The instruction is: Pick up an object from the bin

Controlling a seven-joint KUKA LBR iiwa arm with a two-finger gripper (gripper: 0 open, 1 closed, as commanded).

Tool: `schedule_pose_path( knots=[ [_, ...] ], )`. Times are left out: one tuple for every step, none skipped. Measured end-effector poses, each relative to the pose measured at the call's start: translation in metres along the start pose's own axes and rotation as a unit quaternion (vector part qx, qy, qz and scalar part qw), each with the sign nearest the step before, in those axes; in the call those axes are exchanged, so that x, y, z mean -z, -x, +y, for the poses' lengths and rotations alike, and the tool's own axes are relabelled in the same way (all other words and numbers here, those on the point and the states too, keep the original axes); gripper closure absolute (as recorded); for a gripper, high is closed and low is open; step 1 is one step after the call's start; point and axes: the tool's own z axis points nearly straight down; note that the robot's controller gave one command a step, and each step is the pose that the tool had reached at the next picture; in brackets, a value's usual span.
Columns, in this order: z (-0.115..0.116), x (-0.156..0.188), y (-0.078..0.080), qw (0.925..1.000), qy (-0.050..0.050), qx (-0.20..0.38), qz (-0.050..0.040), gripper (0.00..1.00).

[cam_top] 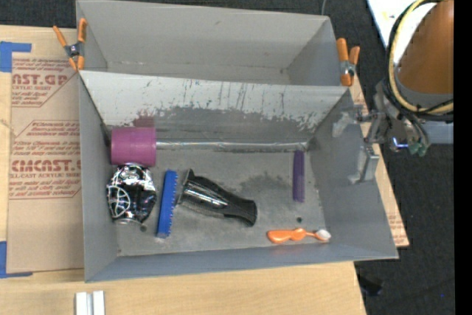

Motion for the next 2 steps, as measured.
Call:
schedule_pose_path(
  knots=[
    [0.001,0.005,0.001,1.0000,-0.001,0.001,-0.0040,0.00],
    [0.005,-0.059,0.013,0.9998,-0.001,-0.021,-0.0068,0.00]
  ],
)
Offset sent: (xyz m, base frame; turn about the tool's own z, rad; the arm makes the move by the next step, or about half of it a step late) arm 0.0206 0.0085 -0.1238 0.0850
